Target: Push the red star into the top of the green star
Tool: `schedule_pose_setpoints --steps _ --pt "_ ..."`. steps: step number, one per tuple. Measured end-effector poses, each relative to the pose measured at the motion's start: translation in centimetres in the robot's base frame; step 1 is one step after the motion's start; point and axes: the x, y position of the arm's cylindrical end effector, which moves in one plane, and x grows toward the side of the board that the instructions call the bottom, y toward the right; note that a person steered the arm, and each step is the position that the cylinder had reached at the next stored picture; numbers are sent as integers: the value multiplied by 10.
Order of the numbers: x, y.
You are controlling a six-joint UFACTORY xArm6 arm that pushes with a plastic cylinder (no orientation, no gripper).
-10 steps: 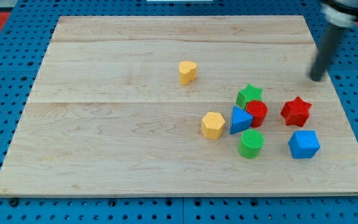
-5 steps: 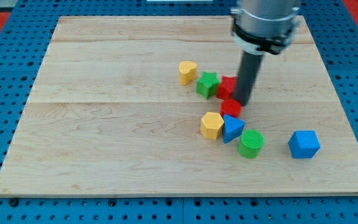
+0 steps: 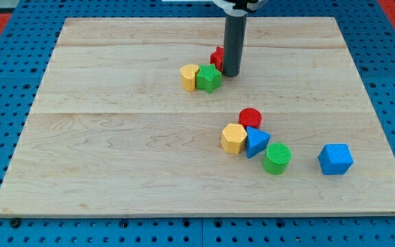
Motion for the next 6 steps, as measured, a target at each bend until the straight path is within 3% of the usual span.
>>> schedule_pose_setpoints --steps 1,4,5,6 --pt "-44 33" --pt "-45 -60" --pt "-45 30" --pt "-15 168"
